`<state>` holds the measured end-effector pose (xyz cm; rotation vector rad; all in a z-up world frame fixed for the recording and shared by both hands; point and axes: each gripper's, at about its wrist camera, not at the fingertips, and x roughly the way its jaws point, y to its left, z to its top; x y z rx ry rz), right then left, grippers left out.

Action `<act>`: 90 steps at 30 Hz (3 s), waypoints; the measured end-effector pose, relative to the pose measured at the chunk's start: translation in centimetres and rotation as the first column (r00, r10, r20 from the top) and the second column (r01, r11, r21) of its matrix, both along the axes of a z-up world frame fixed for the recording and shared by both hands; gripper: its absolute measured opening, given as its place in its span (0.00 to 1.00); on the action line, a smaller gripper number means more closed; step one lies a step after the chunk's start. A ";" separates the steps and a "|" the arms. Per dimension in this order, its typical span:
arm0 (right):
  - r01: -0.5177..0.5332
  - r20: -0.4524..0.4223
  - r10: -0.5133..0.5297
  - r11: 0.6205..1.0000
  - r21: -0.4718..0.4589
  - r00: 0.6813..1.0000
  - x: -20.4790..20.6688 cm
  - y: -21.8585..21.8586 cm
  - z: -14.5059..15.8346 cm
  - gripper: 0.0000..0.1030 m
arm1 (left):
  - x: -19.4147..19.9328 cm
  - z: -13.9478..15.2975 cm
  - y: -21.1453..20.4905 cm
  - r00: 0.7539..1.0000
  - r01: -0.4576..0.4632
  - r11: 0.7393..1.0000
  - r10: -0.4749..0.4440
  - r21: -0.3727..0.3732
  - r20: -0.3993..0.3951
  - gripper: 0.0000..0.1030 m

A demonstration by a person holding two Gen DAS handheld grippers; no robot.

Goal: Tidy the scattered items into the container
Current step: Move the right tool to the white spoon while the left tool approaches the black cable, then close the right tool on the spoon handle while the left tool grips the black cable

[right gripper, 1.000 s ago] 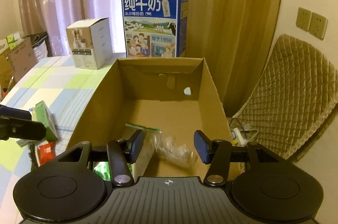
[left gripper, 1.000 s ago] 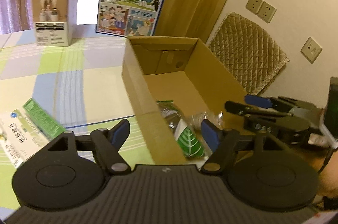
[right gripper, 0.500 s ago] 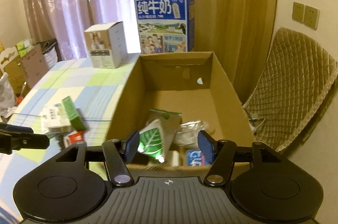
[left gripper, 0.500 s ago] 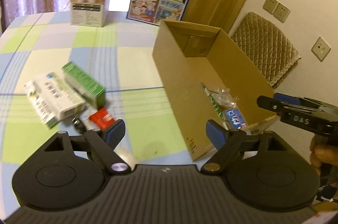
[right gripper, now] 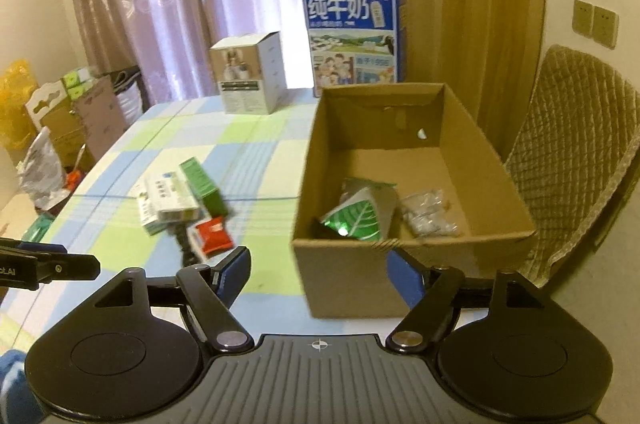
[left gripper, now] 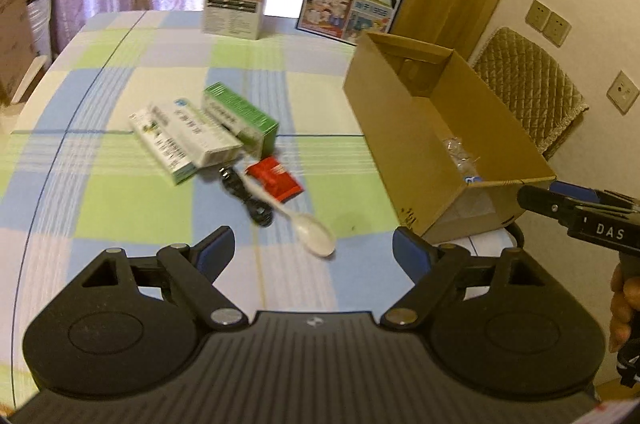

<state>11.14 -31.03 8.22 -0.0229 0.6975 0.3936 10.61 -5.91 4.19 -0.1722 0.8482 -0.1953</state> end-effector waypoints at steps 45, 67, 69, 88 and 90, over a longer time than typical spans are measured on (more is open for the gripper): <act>-0.213 -0.138 0.199 0.972 -0.096 0.970 -0.7 9.3 -5.9 0.86 | -3.9 -4.3 8.0 0.992 -0.089 0.992 0.096 0.086 -0.084 0.88; -0.308 -0.318 0.253 0.942 -0.137 0.914 9.6 16.0 -13.6 0.31 | 6.4 -9.3 8.0 0.991 -0.002 0.996 0.014 0.084 -0.136 0.87; -0.310 -0.326 0.254 0.941 -0.133 0.911 9.9 16.2 -14.2 0.28 | 7.0 -9.8 7.9 0.990 0.001 0.997 0.011 0.081 -0.144 0.86; -0.326 -0.346 0.304 0.945 -0.006 0.887 8.8 16.1 -14.6 0.05 | 8.5 -12.2 9.0 0.984 -0.035 0.997 0.046 0.064 -0.173 0.76; -0.276 -0.333 0.257 0.961 -0.011 0.907 9.2 15.3 -14.6 0.05 | 8.9 -12.3 9.0 0.983 -0.037 0.998 0.044 0.045 -0.175 0.74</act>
